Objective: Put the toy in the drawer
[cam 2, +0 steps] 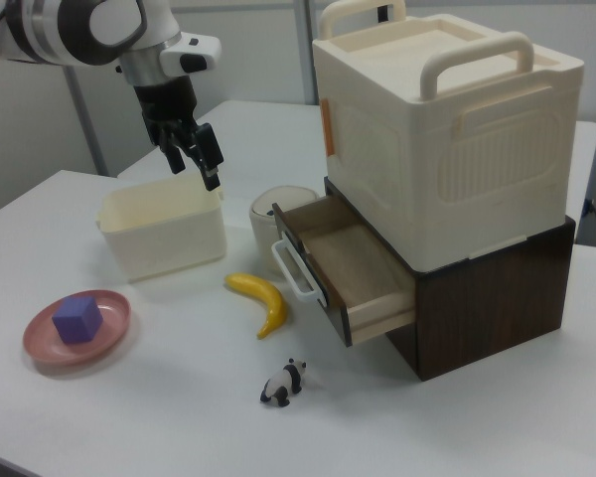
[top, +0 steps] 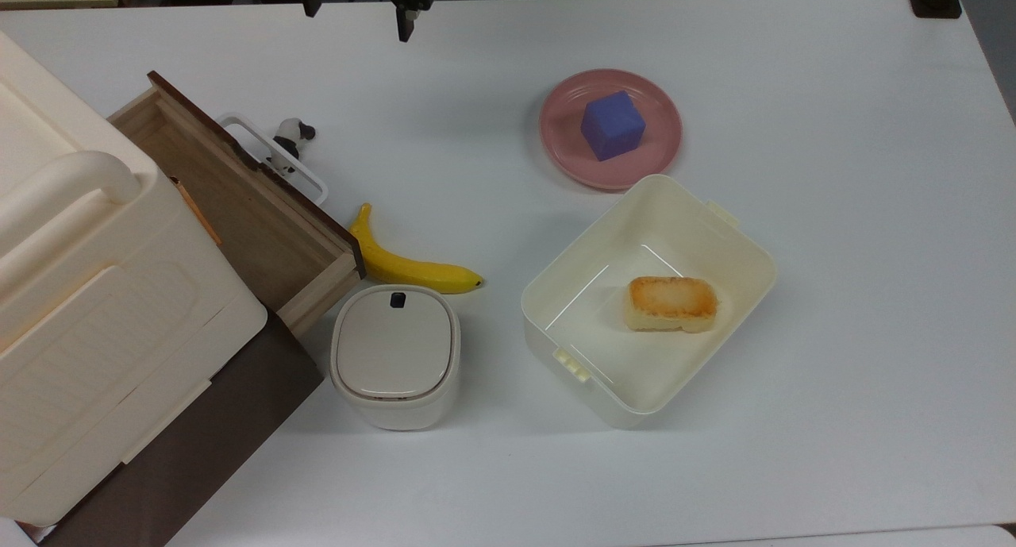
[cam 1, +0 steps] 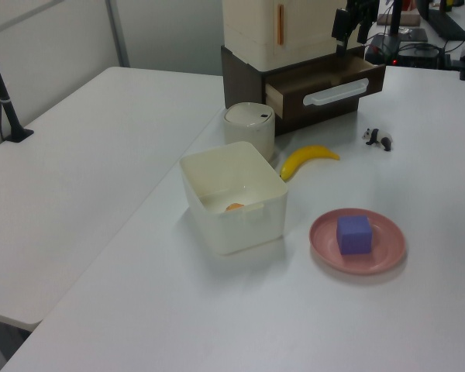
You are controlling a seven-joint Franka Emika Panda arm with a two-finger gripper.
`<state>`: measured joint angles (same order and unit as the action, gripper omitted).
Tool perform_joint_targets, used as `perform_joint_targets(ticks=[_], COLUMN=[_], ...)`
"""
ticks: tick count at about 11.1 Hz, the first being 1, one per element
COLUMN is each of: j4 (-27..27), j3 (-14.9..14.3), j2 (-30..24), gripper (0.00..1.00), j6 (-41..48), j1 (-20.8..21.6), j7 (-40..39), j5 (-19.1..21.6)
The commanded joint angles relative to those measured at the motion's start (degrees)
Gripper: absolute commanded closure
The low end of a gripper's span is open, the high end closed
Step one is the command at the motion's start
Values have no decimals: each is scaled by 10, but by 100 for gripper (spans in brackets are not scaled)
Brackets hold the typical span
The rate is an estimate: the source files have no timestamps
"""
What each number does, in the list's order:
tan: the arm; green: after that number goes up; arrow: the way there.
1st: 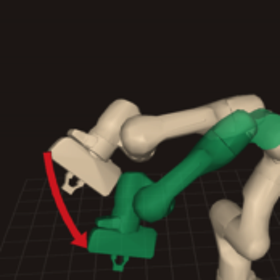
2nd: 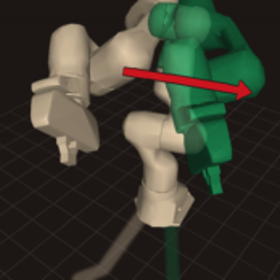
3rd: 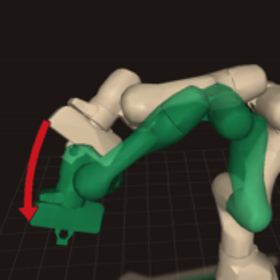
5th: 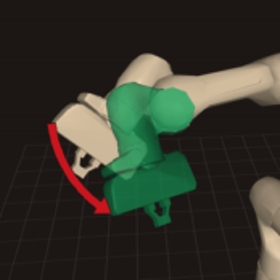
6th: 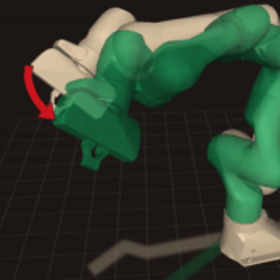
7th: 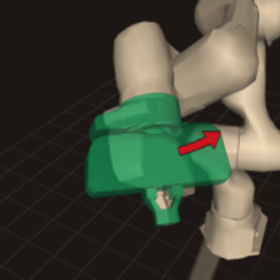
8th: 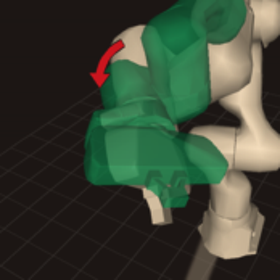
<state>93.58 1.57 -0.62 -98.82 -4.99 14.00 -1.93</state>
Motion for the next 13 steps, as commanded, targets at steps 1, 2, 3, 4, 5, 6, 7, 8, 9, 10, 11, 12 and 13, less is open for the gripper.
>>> perform_joint_targets(ticks=[1,2,3,4,5,6,7,8,9,10,11,12,13], j4=[13,13,13,12,12,12,12,12,13,11,9,3,2], j3=[-3,-3,-3,-3,-3,-3,-3,-3,-3,-4,-4,-5,-5], j2=[-7,-7,-7,-6,-6,-6,-6,-6,-6,-7,-7,-7,-6], gripper=[0,0,0,0,0,0,0,0,0,0,0,0,0], j6=[-18,-18,-18,-21,-36,-39,-39,-38,-34,-29,-11,-1,2], j1=[6,6,6,6,6,6,7,6,6,5,2,2,4], j7=[22,26,24,18,18,18,11,-5,-25,-50,-69,-78,-79], j5=[20,20,20,20,21,21,19,19,18,16,14,11,4])
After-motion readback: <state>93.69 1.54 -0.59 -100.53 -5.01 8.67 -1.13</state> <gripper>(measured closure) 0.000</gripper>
